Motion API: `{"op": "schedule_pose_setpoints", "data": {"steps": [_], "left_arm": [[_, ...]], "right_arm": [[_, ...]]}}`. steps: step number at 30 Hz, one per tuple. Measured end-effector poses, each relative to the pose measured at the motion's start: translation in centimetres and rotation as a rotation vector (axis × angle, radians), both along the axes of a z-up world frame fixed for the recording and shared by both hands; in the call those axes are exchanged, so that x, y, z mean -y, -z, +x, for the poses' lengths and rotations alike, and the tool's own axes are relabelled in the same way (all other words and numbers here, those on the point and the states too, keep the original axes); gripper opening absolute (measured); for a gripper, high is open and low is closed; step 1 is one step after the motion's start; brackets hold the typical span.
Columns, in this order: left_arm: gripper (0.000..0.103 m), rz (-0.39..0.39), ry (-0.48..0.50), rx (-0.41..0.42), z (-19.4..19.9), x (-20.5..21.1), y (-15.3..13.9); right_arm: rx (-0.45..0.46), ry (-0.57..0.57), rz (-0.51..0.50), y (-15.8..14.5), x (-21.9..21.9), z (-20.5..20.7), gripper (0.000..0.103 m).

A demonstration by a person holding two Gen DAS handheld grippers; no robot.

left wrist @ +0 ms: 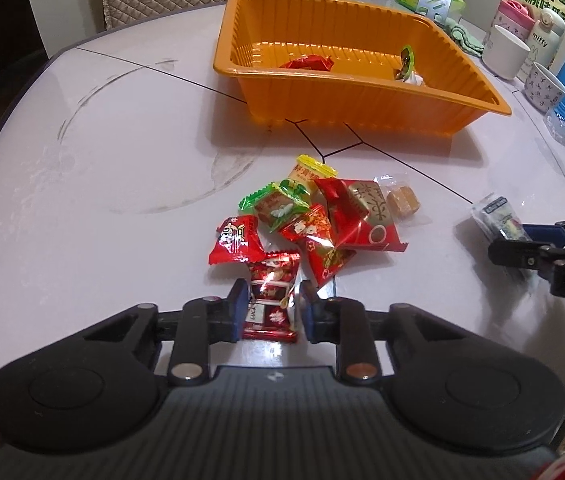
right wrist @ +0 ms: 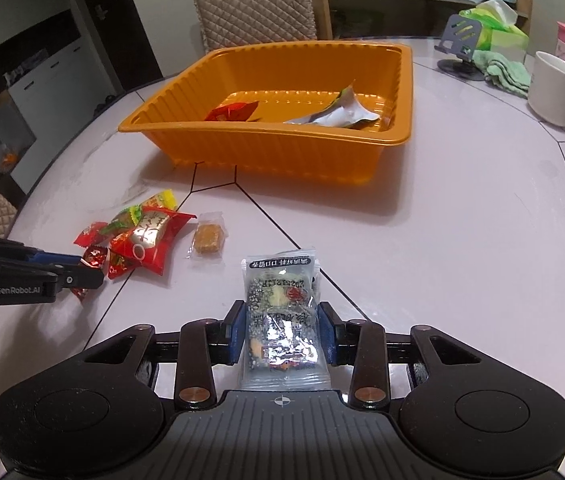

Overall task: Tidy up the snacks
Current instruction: 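Grasp the clear snack packet with the right tool while the left tool grasps a dark red candy, then carry the clear packet and dark red candy into the orange tray and release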

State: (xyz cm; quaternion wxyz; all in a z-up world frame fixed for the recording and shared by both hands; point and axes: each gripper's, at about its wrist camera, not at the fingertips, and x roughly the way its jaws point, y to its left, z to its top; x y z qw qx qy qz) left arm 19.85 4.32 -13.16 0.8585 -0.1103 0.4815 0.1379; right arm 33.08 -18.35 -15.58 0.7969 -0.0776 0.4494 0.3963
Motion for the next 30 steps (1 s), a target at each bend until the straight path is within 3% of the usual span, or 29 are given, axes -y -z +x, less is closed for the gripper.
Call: {"op": "schedule_pose_setpoints", "data": {"steps": [11,20,30], "left_arm": [[0.021,-0.027,0.026,0.02,-1.0,0.7,-1.0],[0.021,-0.041,0.037,0.1,-1.9,1.3,-4.6],[0.021,-0.018,0.072,0.188,0.8,1.1,-8.1]], "right_arm": [[-0.016,-0.006,0.04,-1.4,0.4,0.0,0.038],[-0.021,-0.018,0.077,-3.4,0.5,0.1,0.038],[-0.033,0.004,0.151,-6.2,-0.8,1.8,0.038]]}}
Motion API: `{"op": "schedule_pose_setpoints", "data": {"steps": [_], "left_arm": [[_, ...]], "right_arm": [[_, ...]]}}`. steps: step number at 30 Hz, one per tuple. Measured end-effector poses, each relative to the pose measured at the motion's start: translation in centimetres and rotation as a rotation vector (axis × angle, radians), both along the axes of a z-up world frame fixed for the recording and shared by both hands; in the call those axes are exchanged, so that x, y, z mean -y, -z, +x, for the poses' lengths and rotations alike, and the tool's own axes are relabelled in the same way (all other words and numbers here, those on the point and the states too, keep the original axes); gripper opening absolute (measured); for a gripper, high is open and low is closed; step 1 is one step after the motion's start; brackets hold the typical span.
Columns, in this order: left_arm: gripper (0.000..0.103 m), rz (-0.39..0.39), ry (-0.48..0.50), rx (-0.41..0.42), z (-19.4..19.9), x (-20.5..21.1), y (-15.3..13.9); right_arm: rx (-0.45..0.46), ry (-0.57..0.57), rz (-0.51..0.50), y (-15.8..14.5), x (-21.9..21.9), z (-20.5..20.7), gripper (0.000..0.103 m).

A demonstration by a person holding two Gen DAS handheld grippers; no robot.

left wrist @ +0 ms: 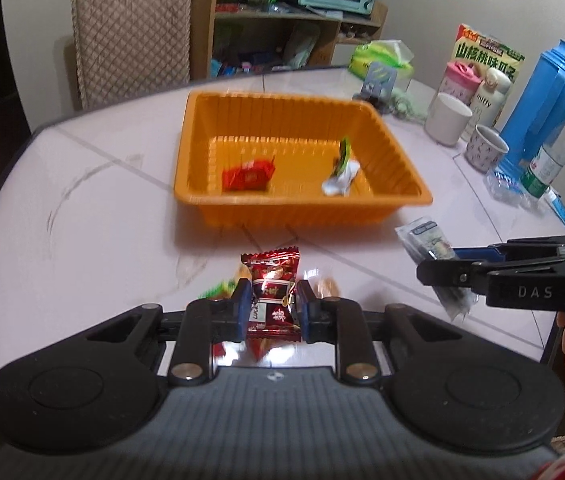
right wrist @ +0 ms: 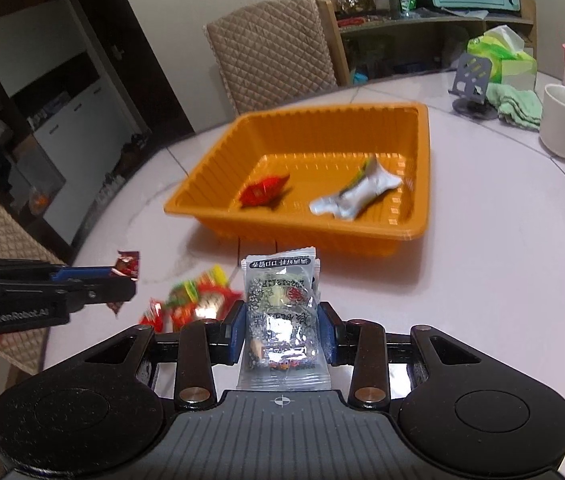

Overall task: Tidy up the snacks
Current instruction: 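Carry the clear packet and dark red candy into the orange tray and release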

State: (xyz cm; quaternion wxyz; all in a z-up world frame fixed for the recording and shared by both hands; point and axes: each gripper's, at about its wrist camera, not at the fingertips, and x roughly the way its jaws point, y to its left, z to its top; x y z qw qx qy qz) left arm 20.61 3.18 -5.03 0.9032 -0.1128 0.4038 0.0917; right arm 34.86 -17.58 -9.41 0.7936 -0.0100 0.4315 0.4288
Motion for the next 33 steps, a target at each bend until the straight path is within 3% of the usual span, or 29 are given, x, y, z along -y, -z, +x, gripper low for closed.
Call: {"op": "schedule_pose_setpoints", "data": {"steps": [16,33], "left_arm": [[0.021,0.051,0.019,0.061,8.9,-3.0,-2.0],[0.021,0.052,0.021,-0.007,18.1,-7.3,1.2]], "right_arm": [[0.042,0.041,0.085,-2.6,-6.1,6.4,0.038],[0.028,0.089,0.057,1.0,-11.3,14.4,0.038]]}}
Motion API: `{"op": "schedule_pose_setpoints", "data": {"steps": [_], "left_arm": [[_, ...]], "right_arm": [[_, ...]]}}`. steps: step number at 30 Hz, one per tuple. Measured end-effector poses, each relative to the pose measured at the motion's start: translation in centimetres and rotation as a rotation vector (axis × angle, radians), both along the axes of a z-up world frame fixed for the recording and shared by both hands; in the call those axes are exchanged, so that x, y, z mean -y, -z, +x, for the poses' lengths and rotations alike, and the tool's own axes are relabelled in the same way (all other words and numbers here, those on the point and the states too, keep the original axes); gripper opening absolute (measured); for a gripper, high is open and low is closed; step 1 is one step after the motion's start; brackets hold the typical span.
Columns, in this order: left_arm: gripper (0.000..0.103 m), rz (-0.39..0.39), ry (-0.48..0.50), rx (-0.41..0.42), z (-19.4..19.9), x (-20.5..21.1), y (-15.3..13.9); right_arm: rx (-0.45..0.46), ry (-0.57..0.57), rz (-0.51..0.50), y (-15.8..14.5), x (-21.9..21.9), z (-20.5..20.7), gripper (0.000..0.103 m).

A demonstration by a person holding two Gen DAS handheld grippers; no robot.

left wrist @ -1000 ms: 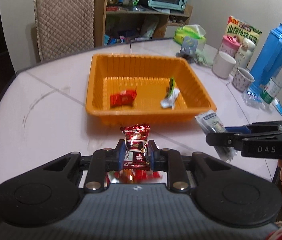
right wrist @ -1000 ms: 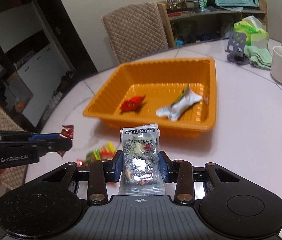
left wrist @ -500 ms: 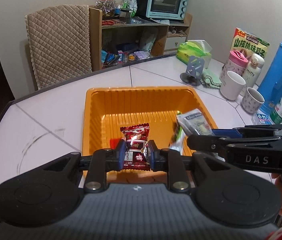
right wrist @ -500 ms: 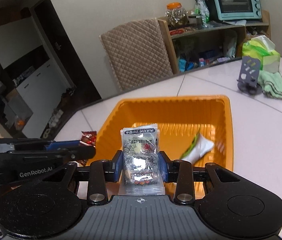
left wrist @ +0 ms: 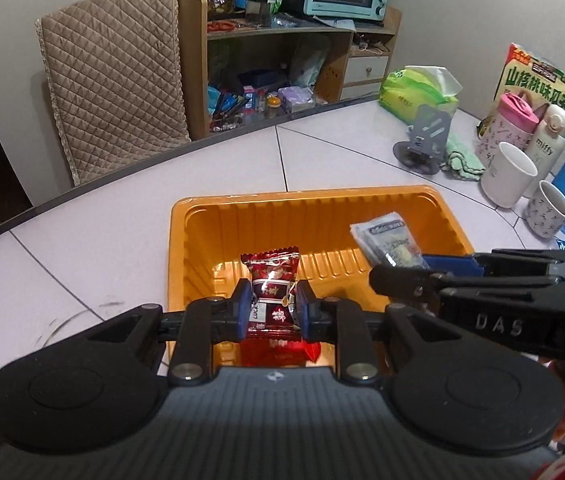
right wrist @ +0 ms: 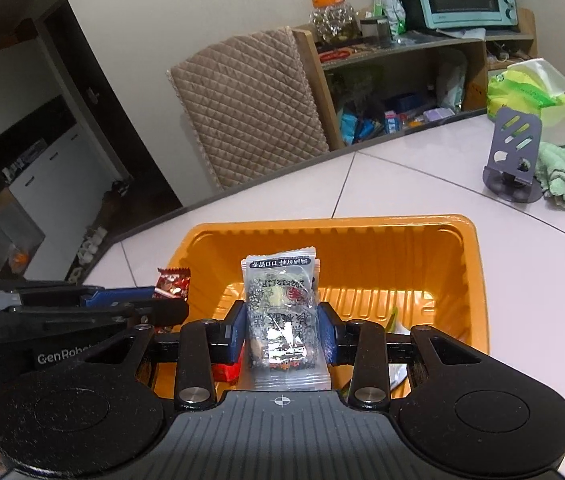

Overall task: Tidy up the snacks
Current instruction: 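Carry the clear packet and dark red candy into the orange tray and release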

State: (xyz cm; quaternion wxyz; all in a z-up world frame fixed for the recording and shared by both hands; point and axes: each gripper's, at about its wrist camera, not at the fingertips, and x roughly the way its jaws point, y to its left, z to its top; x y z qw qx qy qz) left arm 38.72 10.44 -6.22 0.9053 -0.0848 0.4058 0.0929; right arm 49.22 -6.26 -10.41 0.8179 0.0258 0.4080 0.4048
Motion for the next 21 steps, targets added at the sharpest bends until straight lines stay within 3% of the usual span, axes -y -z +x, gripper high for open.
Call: {"op": "schedule_pose_setpoints", "data": {"steps": [8,21], "left_arm": [[0.021,0.013,0.016,-0.03,2.6,-0.7,1.4],[0.022,0.007,0.017,-0.039,3.5,-1.3,2.2]], "right_arm": [[-0.021,0.01,-0.043,1.7,-1.3,1.4,0.038],[-0.05,0.045,-0.032,2.4,-1.8,2.4,0.041]]}}
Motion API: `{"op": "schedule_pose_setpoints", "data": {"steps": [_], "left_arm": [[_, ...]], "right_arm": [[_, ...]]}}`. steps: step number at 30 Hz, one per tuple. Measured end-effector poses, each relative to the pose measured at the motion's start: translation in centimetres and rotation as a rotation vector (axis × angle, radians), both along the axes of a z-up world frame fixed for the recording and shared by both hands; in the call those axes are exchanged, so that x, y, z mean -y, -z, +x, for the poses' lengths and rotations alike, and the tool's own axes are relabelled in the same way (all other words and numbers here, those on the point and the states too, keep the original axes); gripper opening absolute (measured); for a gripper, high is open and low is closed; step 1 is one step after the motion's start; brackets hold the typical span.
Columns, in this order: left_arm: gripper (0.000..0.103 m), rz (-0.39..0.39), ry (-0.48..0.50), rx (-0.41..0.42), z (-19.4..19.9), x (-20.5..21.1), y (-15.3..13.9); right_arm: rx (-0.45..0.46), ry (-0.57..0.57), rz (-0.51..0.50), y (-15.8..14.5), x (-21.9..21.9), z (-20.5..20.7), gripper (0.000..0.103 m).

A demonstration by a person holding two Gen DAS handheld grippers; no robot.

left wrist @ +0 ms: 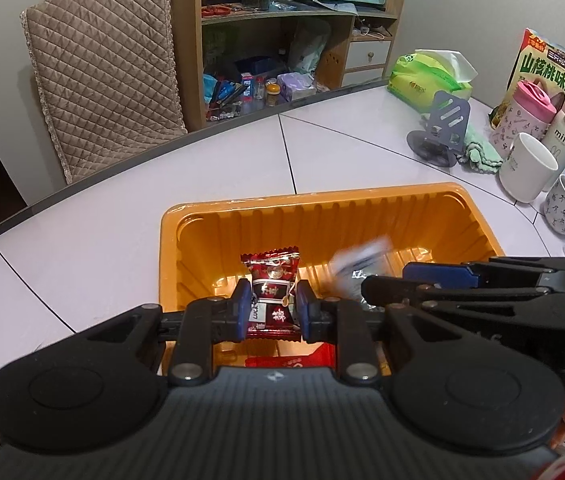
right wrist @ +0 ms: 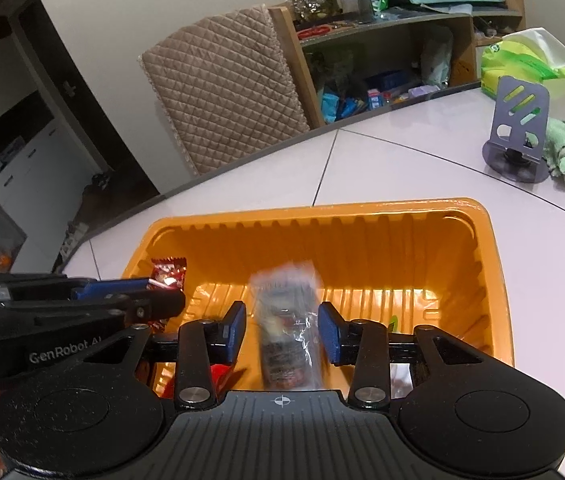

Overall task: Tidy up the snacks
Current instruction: 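Carry the clear packet and dark red candy into the orange tray and release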

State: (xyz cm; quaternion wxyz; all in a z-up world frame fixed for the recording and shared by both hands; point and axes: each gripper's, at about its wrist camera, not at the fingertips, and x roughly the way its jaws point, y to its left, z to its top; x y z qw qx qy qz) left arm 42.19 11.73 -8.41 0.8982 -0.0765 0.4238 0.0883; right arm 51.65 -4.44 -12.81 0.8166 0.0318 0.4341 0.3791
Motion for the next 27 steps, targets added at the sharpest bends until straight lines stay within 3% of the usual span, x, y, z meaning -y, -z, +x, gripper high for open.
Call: {"op": "schedule_pose_setpoints", "data": {"steps": [14,16,21,27], "left_arm": [[0.023,0.009,0.0,0.011,0.4,0.0,-0.3],[0.031,0.008,-0.004,0.013,0.3,0.0,-0.5],[0.032,-0.01,-0.011,0.032,-1.1,0.1,-1.5],[0.038,-0.032,-0.02,0.055,-4.0,0.7,-3.2]], "right_arm": [[0.007,0.014,-0.019,-0.9,1.0,-0.2,0.045],[0.004,0.011,-0.014,-1.1,1.2,-0.4,0.047],[0.022,0.001,-0.006,-2.1,2.4,-1.6,0.067],[0.046,-0.01,0.008,-3.3,4.1,-3.6,0.072]]}}
